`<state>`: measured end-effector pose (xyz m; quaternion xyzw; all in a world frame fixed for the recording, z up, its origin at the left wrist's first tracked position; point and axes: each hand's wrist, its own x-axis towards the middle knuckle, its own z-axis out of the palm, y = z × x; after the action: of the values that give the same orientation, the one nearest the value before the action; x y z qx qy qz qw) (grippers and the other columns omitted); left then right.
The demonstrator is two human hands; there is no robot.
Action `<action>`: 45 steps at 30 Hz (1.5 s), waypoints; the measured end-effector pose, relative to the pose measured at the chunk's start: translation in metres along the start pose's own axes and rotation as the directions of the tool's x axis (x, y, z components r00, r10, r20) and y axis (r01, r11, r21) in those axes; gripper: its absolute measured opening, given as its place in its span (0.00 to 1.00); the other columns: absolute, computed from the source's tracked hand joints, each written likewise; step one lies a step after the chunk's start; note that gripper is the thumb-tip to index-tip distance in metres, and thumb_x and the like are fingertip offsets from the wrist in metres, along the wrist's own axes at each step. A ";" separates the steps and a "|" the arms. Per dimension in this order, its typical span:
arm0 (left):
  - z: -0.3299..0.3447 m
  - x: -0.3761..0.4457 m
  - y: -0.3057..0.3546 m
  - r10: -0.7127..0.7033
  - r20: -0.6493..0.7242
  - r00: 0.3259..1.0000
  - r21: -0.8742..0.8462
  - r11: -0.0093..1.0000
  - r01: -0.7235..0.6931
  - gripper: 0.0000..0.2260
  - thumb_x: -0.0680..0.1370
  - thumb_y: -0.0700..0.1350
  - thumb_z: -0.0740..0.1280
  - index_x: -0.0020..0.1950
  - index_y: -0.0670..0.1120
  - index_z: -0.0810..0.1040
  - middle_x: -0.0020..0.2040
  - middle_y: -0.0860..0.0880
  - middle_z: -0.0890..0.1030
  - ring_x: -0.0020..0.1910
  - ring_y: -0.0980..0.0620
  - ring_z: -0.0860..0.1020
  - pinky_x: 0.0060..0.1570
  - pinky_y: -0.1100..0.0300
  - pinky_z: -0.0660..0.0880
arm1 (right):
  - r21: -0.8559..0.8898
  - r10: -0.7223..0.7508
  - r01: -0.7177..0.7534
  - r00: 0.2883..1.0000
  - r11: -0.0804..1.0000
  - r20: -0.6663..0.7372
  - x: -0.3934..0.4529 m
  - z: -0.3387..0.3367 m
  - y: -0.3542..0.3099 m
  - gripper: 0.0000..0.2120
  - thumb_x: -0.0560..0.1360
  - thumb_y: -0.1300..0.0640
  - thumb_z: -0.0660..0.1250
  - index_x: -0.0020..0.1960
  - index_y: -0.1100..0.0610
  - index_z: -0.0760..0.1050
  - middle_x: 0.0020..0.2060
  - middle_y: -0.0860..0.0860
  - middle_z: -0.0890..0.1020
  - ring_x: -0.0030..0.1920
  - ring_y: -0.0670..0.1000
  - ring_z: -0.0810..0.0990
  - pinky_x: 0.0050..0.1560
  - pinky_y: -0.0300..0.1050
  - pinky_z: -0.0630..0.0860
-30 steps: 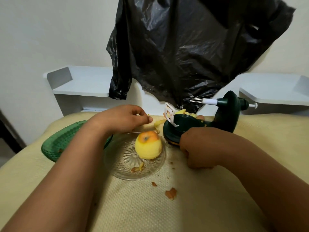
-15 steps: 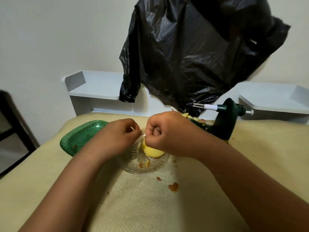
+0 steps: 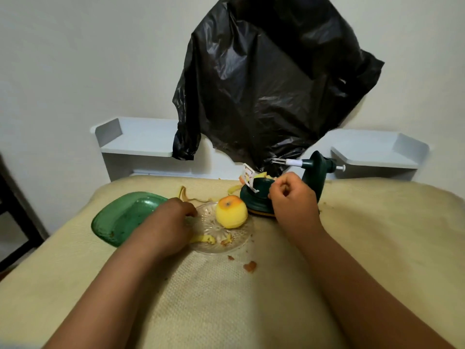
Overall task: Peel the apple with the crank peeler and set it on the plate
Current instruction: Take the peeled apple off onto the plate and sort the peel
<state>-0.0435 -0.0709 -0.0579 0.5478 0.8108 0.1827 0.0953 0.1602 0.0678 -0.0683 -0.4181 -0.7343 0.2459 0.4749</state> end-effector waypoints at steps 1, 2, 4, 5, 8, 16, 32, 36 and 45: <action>0.000 -0.001 0.000 0.019 0.023 1.000 0.022 1.000 -0.020 0.18 0.78 0.40 0.69 0.66 0.52 0.80 0.65 0.49 0.77 0.62 0.49 0.77 0.61 0.57 0.73 | -0.065 -0.012 0.013 1.000 0.998 0.015 0.004 0.000 0.003 0.07 0.79 0.58 0.62 0.43 0.55 0.73 0.33 0.54 0.78 0.31 0.49 0.75 0.29 0.44 0.71; -0.001 -0.001 0.000 0.038 0.042 0.998 0.038 0.998 -0.040 0.16 0.78 0.41 0.69 0.66 0.52 0.81 0.65 0.50 0.77 0.62 0.50 0.76 0.60 0.59 0.72 | -0.130 -0.040 0.045 0.998 0.991 0.038 0.008 0.001 0.006 0.06 0.80 0.59 0.62 0.44 0.56 0.73 0.33 0.53 0.78 0.32 0.50 0.76 0.30 0.44 0.70; -0.005 -0.003 0.000 0.070 0.071 0.995 0.030 0.997 -0.072 0.12 0.79 0.45 0.69 0.62 0.54 0.82 0.62 0.53 0.79 0.57 0.55 0.77 0.54 0.63 0.72 | -0.243 -0.137 0.152 0.987 0.958 0.079 0.016 0.004 0.008 0.06 0.81 0.60 0.60 0.46 0.59 0.71 0.35 0.54 0.77 0.34 0.53 0.75 0.32 0.47 0.71; -0.008 -0.004 -0.001 0.084 0.086 0.993 0.008 0.996 -0.085 0.10 0.80 0.47 0.69 0.60 0.54 0.83 0.60 0.55 0.80 0.53 0.58 0.77 0.49 0.66 0.71 | -0.278 -0.166 0.187 0.981 0.942 0.098 0.021 0.005 0.008 0.05 0.81 0.60 0.59 0.46 0.59 0.71 0.36 0.55 0.77 0.35 0.54 0.75 0.34 0.49 0.71; -0.013 -0.008 -0.003 0.115 0.153 0.981 -0.028 0.993 -0.112 0.06 0.80 0.52 0.68 0.47 0.56 0.84 0.49 0.58 0.83 0.44 0.63 0.79 0.41 0.66 0.72 | -0.340 -0.083 0.137 0.982 0.930 0.170 0.037 0.007 0.005 0.06 0.82 0.59 0.55 0.48 0.59 0.68 0.38 0.56 0.77 0.38 0.56 0.76 0.38 0.51 0.71; -0.009 -0.004 -0.002 0.104 0.175 0.979 0.049 0.992 -0.114 0.05 0.77 0.49 0.72 0.42 0.52 0.84 0.46 0.55 0.83 0.53 0.56 0.76 0.57 0.55 0.77 | -0.432 0.092 0.026 0.964 0.901 0.251 0.049 0.013 0.008 0.04 0.82 0.59 0.54 0.49 0.57 0.65 0.44 0.55 0.73 0.43 0.56 0.74 0.42 0.48 0.67; -0.006 0.002 0.007 0.047 0.133 0.990 0.130 0.989 -0.064 0.05 0.75 0.47 0.71 0.40 0.53 0.79 0.54 0.50 0.74 0.61 0.47 0.67 0.63 0.45 0.72 | -0.577 0.051 0.077 0.978 0.813 0.201 0.028 -0.037 0.019 0.06 0.82 0.58 0.55 0.46 0.55 0.65 0.41 0.50 0.74 0.40 0.52 0.74 0.37 0.44 0.66; -0.008 0.006 0.005 0.058 0.136 0.989 0.089 0.993 -0.071 0.04 0.77 0.47 0.68 0.44 0.50 0.81 0.52 0.49 0.77 0.57 0.48 0.69 0.55 0.50 0.72 | -0.534 0.134 -0.011 0.972 0.845 0.192 0.028 -0.051 0.009 0.12 0.81 0.59 0.57 0.38 0.54 0.65 0.35 0.51 0.74 0.34 0.49 0.72 0.31 0.43 0.62; -0.020 0.017 0.012 0.070 -0.110 0.991 -0.230 0.969 -0.094 0.06 0.79 0.43 0.68 0.42 0.50 0.78 0.42 0.51 0.82 0.42 0.52 0.78 0.40 0.57 0.72 | -0.210 0.312 -0.266 0.921 0.941 0.233 0.021 -0.059 -0.014 0.10 0.80 0.58 0.63 0.40 0.54 0.77 0.39 0.50 0.80 0.39 0.48 0.78 0.33 0.41 0.70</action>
<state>-0.0467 -0.0545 -0.0340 0.5559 0.7639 0.3085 0.1104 0.2040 0.0762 -0.0221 -0.5257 -0.7393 0.3018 0.2932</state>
